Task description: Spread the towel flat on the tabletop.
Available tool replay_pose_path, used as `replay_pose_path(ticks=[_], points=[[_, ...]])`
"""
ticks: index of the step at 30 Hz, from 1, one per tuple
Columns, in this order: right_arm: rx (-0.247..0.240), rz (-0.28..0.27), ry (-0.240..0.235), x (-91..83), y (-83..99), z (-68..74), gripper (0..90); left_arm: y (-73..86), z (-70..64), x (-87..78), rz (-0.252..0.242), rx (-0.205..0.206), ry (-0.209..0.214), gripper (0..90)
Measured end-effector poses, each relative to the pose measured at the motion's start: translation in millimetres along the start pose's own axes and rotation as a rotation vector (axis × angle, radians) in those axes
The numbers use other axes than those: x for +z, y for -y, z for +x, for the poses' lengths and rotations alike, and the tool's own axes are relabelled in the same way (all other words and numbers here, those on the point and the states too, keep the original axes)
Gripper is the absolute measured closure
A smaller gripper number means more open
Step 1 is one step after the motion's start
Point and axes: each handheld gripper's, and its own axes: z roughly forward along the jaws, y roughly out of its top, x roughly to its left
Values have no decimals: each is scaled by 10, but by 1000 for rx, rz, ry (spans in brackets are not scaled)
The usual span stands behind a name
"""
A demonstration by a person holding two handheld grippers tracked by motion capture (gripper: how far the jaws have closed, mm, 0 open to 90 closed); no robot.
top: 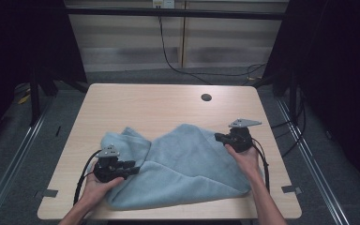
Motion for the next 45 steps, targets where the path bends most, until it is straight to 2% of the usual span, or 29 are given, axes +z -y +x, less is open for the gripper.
replay_pose_path(ticks=[1, 5, 9, 12, 14, 17, 19, 20, 22, 23, 26, 29, 30, 31, 32, 33, 34, 35, 37, 38, 42, 44, 45], points=[[22, 24, 21, 28, 36, -97, 690, 0, -1, 0, -2, -3, -1, 613], [101, 66, 54, 129, 148, -362, 536, -2, 10, -1, -3, -4, 3, 610], [111, 65, 65, 208, 163, -409, 450, -3, 25, 4, -10, -12, 11, 607], [106, 77, 68, 276, 197, -424, 448, -4, 19, 1, -8, -8, 10, 592], [115, 79, 58, 303, 212, -413, 507, -4, 17, 0, -7, -4, 8, 586], [82, 107, 36, 335, 198, -350, 738, -4, 20, 1, -8, -9, 13, 579], [93, 90, -7, 312, 172, -333, 882, -4, 21, 0, -8, -10, 15, 579], [96, 78, -13, 294, 161, -332, 900, -4, 20, 0, -9, -10, 15, 579], [116, 18, -47, 202, 100, -317, 900, -4, 21, 0, -9, -10, 14, 579], [110, 0, -54, 154, 58, -301, 900, -4, 22, 2, -10, -10, 15, 578], [78, -28, -61, 29, -73, -247, 900, -5, 22, 2, -10, -12, 15, 579], [78, -51, -64, -36, -139, -239, 900, -7, 16, -3, -8, -10, 9, 578], [83, -71, -89, -55, -147, -220, 900, -6, 18, -2, -10, -11, 12, 577], [81, -75, -92, -58, -148, -207, 900, -5, 21, 1, -10, -12, 14, 577], [72, -59, -85, -33, -137, -214, 879, -6, 21, 4, -12, -15, 14, 578], [76, -40, -76, -6, -125, -232, 750, -6, 24, 2, -10, -14, 14, 577], [99, -11, -64, 39, -101, -269, 664, -6, 23, 1, -11, -13, 15, 577], [120, 17, -48, 102, -57, -330, 614, -6, 23, -1, -9, -11, 15, 577], [142, 39, -28, 180, 8, -406, 531, -6, 23, 2, -10, -11, 15, 576], [159, 57, -17, 229, 44, -432, 503, -6, 24, 2, -10, -11, 17, 576], [134, 89, 22, 341, 89, -436, 440, -5, 28, 3, -10, -10, 19, 575], [128, 98, 31, 389, 106, -432, 448, -5, 24, 2, -9, -6, 17, 572], [117, 105, 24, 417, 119, -424, 491, -5, 24, 2, -9, -6, 17, 570]])
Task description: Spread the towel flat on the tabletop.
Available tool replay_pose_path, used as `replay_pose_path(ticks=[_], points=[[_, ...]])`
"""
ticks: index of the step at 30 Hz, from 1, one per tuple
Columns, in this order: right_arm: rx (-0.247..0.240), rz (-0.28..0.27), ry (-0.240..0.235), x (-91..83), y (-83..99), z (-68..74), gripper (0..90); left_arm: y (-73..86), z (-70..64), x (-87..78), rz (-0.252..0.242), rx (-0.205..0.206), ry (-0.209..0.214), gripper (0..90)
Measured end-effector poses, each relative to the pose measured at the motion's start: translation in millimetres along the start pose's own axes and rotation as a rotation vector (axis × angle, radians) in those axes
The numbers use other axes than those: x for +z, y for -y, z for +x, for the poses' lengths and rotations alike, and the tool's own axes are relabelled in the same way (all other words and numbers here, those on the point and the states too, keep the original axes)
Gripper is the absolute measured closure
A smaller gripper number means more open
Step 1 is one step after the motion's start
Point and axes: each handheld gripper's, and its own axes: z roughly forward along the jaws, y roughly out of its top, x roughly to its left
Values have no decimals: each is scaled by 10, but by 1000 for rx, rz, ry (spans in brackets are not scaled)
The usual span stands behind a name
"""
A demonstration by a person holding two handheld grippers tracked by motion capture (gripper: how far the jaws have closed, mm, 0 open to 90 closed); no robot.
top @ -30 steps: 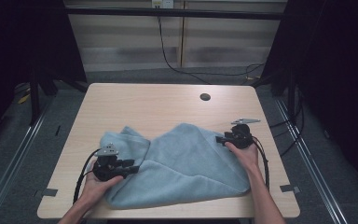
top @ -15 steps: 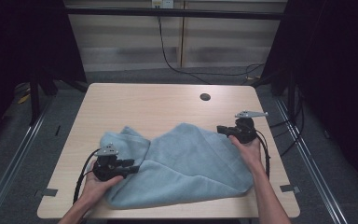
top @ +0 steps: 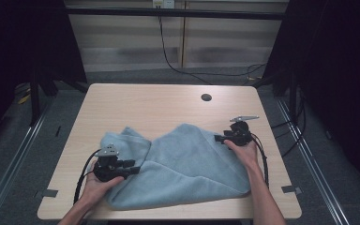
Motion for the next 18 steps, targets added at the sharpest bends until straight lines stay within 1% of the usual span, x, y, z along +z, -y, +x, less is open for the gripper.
replay_pose_path(ticks=[1, 2, 3, 4, 5, 7, 8, 9, 11, 12, 14, 15, 16, 18], points=[[-2, 12, 1, 12, 7, 17, 555, 0, 0, 0, 0, 0, 1, 570], [-22, 19, -12, 27, 16, 36, 688, 0, 1, 0, 0, 0, 1, 570], [-22, 24, -36, 26, 15, 52, 770, 0, 2, 0, 0, -1, 2, 570], [-21, 27, -40, 20, 8, 70, 796, 0, 3, 0, 0, -1, 2, 570], [-22, 31, -34, 5, -7, 95, 813, 0, 2, 0, 0, -1, 1, 570], [-36, -8, -50, -79, -60, 143, 826, 0, 0, 0, -1, -1, 0, 570], [-43, -36, -53, -127, -86, 164, 828, 0, 0, 1, -1, -2, -1, 570], [-55, -85, -63, -222, -136, 210, 828, 0, -1, 3, -3, -4, -2, 570], [-82, -151, -75, -375, -203, 303, 829, -1, 0, 3, -3, -5, -5, 570], [-101, -185, -98, -457, -226, 367, 828, 0, -2, 3, -4, -5, -3, 568], [-147, -231, -139, -609, -221, 533, 825, -1, -3, 2, -2, -1, -4, 565], [-160, -238, -157, -641, -202, 590, 822, -1, -5, 1, 1, -1, -8, 564], [-189, -238, -186, -678, -153, 684, 818, -1, -5, 2, 0, 0, -7, 562], [-231, -209, -218, -687, -43, 832, 809, -1, -8, 2, 1, 1, -7, 559]])
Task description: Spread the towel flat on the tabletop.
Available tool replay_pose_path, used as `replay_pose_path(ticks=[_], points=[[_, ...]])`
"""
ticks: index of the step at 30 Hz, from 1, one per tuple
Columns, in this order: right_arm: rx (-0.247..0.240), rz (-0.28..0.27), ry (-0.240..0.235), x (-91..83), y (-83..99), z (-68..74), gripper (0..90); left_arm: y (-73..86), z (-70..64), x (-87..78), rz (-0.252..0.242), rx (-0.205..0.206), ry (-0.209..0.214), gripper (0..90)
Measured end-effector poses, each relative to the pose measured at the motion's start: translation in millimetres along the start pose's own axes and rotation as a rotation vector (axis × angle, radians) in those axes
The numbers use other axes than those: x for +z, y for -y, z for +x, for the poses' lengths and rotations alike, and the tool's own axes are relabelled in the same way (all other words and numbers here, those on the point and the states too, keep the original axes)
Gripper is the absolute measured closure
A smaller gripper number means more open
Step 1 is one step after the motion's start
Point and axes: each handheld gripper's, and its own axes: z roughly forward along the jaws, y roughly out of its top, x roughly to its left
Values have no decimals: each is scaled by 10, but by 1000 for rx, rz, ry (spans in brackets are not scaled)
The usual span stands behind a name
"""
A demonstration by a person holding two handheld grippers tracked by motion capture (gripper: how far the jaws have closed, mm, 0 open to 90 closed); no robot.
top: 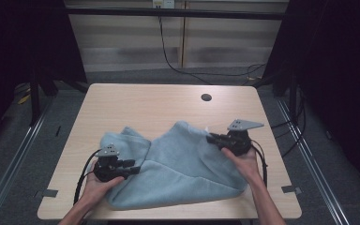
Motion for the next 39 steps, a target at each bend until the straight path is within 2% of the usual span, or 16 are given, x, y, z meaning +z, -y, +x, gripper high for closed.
replay_pose_path(ticks=[3, 5, 6, 7, 9, 12, 15, 18, 21, 23, 28, 32, 34, 35, 36, 39], points=[[-22, 54, -47, 57, 153, 179, 764, 0, -9, 1, 3, 0, 3, 544], [-41, 100, -26, 94, 260, 248, 705, 2, -17, -2, 3, -4, 7, 534], [-31, 106, -28, 94, 294, 243, 685, 3, -21, -3, 2, -6, 6, 533], [-29, 110, -7, 87, 305, 235, 650, 5, -26, -4, 2, -6, 5, 533], [-14, 111, 90, 43, 295, 165, 585, 6, -37, -13, 9, -12, 8, 532], [33, 92, 174, -72, 274, 8, 515, 21, -83, -42, 29, -16, 10, 527], [66, 84, 195, -182, 285, -56, 476, 86, -160, -100, 40, -10, 25, 519], [74, 89, 191, -260, 314, -20, 457, 107, -234, -168, 50, -18, 49, 515], [78, 112, 155, -292, 371, 68, 464, 97, -298, -247, 25, -1, 80, 511], [88, 142, 116, -294, 434, 139, 477, 63, -283, -296, 5, 5, 80, 518], [90, 224, 38, -246, 665, 382, 462, -89, -81, -386, -58, -15, 55, 521], [91, 235, -53, -193, 799, 590, 434, -145, 213, -357, -72, -50, -18, 502], [75, 270, -55, -142, 838, 661, 424, -117, 316, -297, -48, -77, -43, 479], [47, 293, -41, -102, 863, 686, 444, -87, 348, -256, -28, -89, -65, 469], [32, 272, -24, -87, 874, 701, 466, -70, 360, -239, -16, -88, -67, 462], [2, 285, 7, -67, 849, 661, 540, -56, 341, -242, -25, -81, -52, 462]])
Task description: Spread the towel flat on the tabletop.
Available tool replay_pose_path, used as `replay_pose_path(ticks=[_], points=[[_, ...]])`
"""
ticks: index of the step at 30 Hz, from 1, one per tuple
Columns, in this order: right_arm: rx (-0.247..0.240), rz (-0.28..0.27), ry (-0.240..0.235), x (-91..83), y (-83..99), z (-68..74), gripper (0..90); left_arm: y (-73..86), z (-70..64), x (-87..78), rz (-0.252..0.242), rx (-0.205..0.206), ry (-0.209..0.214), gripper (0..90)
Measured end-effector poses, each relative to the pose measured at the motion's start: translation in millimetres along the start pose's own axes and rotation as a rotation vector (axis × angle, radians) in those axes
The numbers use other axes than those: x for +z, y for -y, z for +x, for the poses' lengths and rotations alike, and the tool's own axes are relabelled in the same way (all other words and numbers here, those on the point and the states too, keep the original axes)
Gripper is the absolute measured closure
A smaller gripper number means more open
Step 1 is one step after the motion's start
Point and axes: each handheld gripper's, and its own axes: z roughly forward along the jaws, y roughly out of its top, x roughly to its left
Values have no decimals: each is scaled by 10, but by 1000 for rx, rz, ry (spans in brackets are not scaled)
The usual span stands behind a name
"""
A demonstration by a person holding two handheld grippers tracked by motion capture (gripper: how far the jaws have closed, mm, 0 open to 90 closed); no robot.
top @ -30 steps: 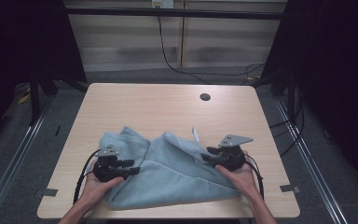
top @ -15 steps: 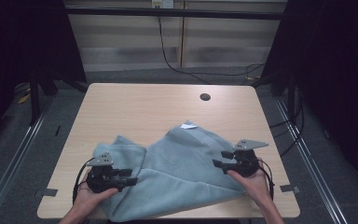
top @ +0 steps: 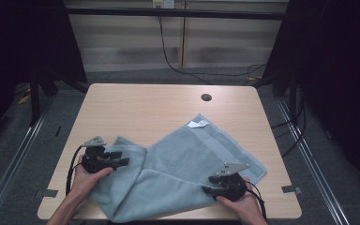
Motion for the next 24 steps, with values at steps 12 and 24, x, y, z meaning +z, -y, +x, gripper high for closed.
replay_pose_path(ticks=[12, 24], points=[[86, -9, 99, 126, -241, -776, 560, -49, 38, -118, -75, -29, 6, 459], [141, 18, 220, 248, -480, -1149, 459, -176, 96, 350, 40, -4, -37, 396]])
